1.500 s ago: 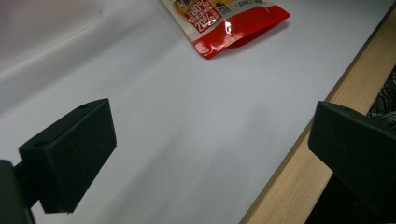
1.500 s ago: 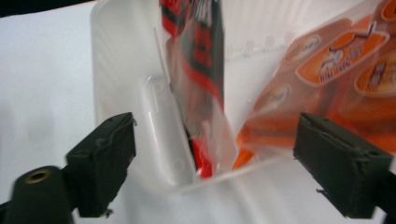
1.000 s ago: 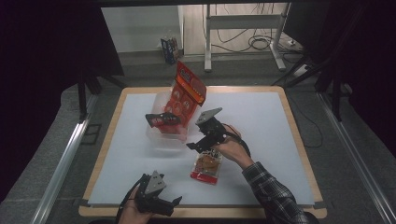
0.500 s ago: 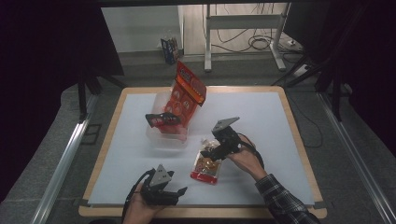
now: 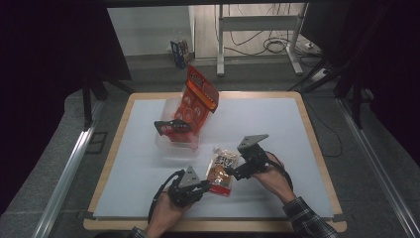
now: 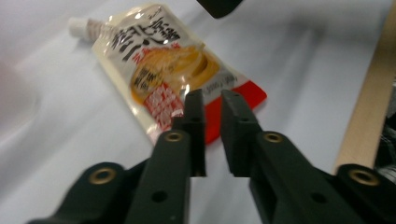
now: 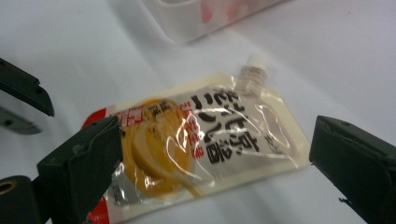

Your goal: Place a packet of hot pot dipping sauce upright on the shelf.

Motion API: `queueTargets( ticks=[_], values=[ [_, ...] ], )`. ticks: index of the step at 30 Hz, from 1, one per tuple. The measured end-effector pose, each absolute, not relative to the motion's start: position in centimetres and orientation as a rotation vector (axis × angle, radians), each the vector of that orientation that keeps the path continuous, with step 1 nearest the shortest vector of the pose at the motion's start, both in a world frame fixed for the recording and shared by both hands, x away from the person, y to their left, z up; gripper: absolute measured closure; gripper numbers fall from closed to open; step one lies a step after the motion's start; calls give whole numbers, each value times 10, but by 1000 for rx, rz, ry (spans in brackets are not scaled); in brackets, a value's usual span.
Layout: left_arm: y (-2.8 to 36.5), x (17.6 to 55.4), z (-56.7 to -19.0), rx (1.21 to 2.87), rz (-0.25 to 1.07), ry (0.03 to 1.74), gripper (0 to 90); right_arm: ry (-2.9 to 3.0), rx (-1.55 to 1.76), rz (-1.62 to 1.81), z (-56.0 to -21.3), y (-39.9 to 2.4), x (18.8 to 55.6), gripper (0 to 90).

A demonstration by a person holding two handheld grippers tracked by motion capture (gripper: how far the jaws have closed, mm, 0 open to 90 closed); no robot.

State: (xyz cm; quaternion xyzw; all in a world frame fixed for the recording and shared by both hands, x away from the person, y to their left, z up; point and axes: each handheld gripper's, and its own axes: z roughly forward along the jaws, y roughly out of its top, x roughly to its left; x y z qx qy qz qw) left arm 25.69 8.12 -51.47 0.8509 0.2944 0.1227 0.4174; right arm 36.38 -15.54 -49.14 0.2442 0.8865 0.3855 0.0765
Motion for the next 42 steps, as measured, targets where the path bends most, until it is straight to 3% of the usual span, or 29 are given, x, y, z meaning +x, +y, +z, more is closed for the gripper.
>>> queueTargets(
  ticks=[4, 10, 22, 42],
  values=[
    [70, 267, -520, 2134, 305, 742, 900, 2656, 749, 1138, -494, -163, 360, 27],
    [53, 279, -532, 2177, 300, 726, 900, 2661, 801, 1130, -496, -170, 360, 25],
    [54, 276, -537, 2231, 297, 767, 900, 2704, 894, 1113, -500, -174, 368, 8],
    [61, 277, -540, 2196, 228, 791, 900, 2835, 895, 1114, -523, -153, 414, 46]
  ],
)
